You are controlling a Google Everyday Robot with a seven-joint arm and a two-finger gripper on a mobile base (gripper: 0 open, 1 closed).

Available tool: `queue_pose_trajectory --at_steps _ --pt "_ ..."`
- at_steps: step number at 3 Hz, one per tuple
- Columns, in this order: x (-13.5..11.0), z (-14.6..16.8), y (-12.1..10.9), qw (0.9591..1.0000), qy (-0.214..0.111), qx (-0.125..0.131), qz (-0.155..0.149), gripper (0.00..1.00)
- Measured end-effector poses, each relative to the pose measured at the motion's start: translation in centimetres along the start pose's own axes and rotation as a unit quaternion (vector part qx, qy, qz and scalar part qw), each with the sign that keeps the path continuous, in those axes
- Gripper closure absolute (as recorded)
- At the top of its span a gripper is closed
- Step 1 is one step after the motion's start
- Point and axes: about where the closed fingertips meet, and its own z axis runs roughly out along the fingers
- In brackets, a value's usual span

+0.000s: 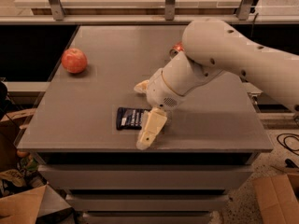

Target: Move rxbar blueberry near apple

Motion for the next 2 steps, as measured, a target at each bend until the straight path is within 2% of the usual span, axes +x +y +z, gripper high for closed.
queue_pose_trajectory --at_steps 1,2 --pt "1.0 -0.04 -0.74 0.9999 0.013 0.001 -0.003 0.0" --pt "1.45 0.03 -1.16 0.9998 0.021 -0.001 -0.007 0.16"
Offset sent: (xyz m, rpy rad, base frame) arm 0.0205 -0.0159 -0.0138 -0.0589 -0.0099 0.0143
